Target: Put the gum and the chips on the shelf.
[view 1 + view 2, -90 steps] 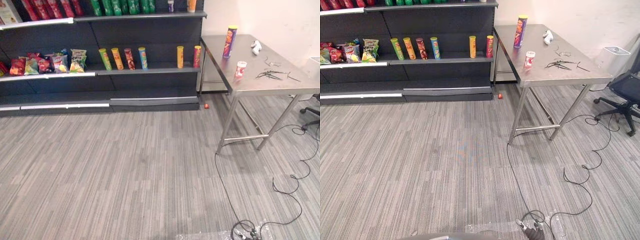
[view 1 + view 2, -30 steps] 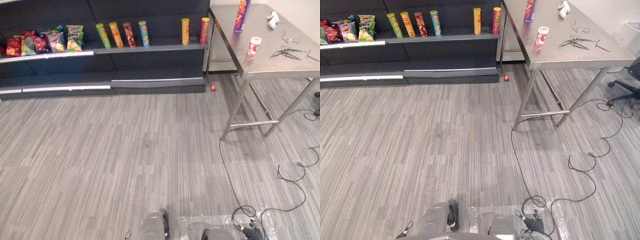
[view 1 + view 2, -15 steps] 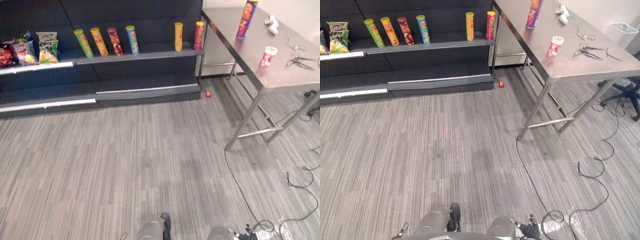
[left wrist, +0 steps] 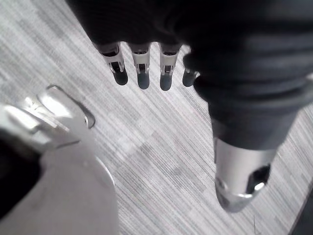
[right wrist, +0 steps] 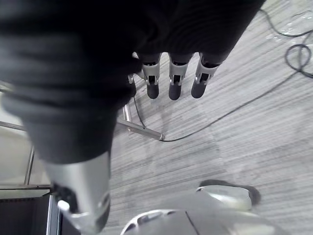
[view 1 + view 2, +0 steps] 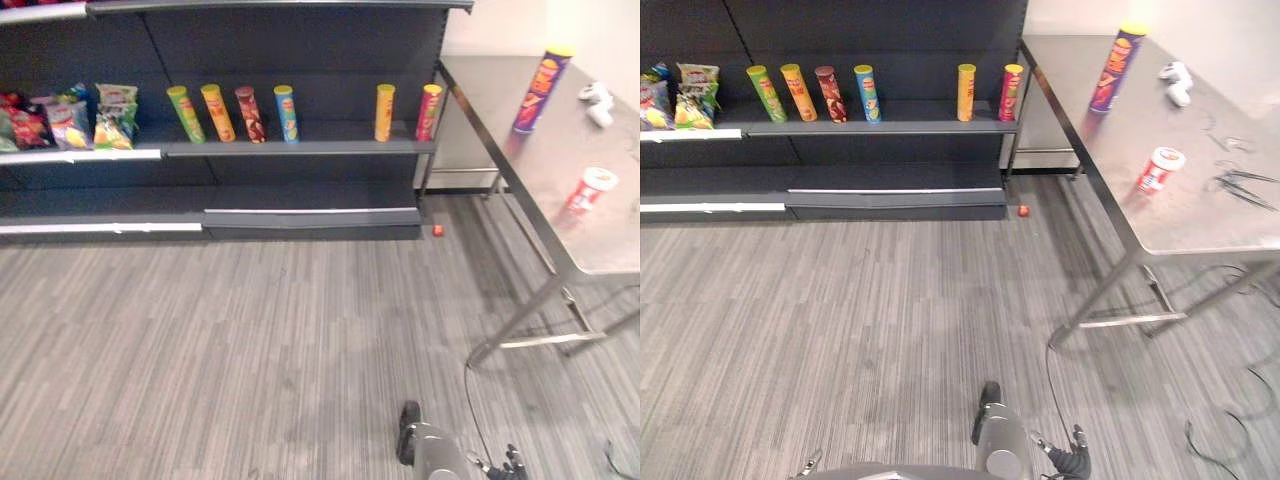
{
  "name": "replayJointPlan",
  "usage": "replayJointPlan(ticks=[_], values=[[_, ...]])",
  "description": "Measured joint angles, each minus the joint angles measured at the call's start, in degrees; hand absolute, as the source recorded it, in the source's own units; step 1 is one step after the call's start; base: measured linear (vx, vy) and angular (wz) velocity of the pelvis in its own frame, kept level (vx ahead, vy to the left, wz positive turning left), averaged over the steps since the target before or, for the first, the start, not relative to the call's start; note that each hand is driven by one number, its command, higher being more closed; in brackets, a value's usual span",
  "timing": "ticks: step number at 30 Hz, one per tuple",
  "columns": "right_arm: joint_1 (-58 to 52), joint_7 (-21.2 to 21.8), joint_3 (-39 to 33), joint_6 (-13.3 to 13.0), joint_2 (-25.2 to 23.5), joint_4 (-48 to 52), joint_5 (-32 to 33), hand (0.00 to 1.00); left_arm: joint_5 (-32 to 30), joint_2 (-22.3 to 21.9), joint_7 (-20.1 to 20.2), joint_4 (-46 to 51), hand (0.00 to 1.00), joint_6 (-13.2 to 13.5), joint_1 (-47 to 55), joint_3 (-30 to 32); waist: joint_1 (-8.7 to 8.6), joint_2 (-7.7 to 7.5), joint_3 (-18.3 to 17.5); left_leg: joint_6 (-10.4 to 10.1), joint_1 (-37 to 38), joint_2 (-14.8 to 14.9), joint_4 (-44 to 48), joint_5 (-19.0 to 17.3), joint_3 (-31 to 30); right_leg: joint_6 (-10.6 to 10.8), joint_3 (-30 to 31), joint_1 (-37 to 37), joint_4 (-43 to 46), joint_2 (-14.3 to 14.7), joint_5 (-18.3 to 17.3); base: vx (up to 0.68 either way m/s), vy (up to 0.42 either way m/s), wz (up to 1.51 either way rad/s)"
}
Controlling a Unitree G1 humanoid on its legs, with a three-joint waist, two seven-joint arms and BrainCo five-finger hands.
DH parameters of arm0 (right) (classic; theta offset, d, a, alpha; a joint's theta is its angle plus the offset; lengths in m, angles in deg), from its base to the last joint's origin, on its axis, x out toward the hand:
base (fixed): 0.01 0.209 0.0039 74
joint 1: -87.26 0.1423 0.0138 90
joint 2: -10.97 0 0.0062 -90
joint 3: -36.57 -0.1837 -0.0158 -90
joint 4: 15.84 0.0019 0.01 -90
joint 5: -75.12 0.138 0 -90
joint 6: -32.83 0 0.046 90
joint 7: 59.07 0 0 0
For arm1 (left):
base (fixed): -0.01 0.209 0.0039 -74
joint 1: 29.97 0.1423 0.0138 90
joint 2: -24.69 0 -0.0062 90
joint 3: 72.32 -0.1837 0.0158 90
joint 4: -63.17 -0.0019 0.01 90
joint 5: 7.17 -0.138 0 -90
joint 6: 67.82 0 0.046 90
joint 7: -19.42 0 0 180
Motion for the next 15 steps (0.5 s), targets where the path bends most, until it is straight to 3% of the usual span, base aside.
replayJointPlan(ticks=[1,3,4,5,7,9,12,14,15], values=[[0.50,0.07,-0.77,0.90,0.36,-0.01,-0.04,0.00,0.03,-0.99,-0.20,0.27,0.00,-0.08,-0.11,1.42,-0.14,0.89,-0.39,-0.03,-2.56,1.69,6.73,2.10,-0.18,-0.82,-1.00,0.71,1.54,0.98,-2.57,0.71,-0.399,0.08],[0.65,-0.03,-0.91,1.96,0.34,0.00,-0.01,0.00,0.03,-1.58,-0.15,0.53,0.00,-0.18,-0.22,3.77,-0.40,1.15,-0.33,-0.10,-8.72,4.11,21.45,9.51,-0.25,-1.85,-1.99,3.62,2.37,2.33,-6.32,0.62,-0.363,0.08],[0.65,-0.01,-0.85,2.02,0.52,-0.09,-0.01,0.00,0.11,-1.62,0.06,0.58,0.00,-0.13,0.01,4.55,-0.29,0.81,0.02,-1.19,-12.30,5.81,29.90,12.42,-0.48,-2.17,-2.17,5.77,1.68,3.37,-7.75,0.52,-0.222,-0.02],[0.68,-0.01,-0.87,2.08,0.66,-0.54,-0.01,0.00,0.69,-1.98,0.53,0.62,0.00,-0.09,-0.07,5.36,-0.29,1.07,0.10,-2.08,-17.29,8.17,41.58,12.58,0.64,-2.80,-2.41,10.30,-0.32,5.01,-9.08,0.50,-0.189,-0.06],[1.05,0.16,-0.87,2.08,0.60,-1.52,-0.06,0.00,1.26,-1.86,0.90,0.64,0.00,-0.06,0.04,5.33,-0.15,0.64,0.30,-1.95,-20.63,9.18,45.61,11.69,3.34,-2.85,-2.80,15.16,-3.14,5.56,-9.43,0.46,-0.145,-0.06],[1.69,0.28,-0.90,2.08,0.55,-2.64,-0.02,0.00,1.66,-1.96,1.21,0.65,0.00,0.26,0.07,5.26,-0.09,0.33,0.43,-1.77,-23.61,9.34,42.17,9.99,7.33,-2.73,-2.65,19.19,-6.87,5.65,-9.36,0.38,-0.084,-0.07],[2.39,0.59,-1.89,2.14,0.21,-4.15,-0.05,0.00,4.45,-1.96,2.14,0.75,0.00,1.21,-0.03,5.08,0.94,-0.13,0.70,-1.49,-26.23,7.42,24.32,8.84,11.53,-1.81,-1.21,22.78,-10.00,4.80,-9.64,0.37,0.032,-0.23],[3.16,1.19,-3.12,2.07,-0.75,-4.87,-0.04,0.00,5.72,-1.23,2.25,0.97,0.00,1.25,-0.10,4.44,0.99,-1.40,1.44,-1.44,-25.30,3.34,4.05,11.69,11.07,0.05,0.19,24.07,-10.07,2.29,-11.24,0.27,0.136,-0.23],[3.25,1.29,-3.15,1.99,-0.79,-4.93,-0.02,0.00,5.73,-1.26,2.21,1.01,0.00,1.27,-0.04,3.80,0.96,-1.47,1.48,-1.37,-25.30,2.58,-0.66,13.24,10.06,0.39,0.50,24.39,-10.06,1.83,-11.89,0.27,0.195,-0.16]])
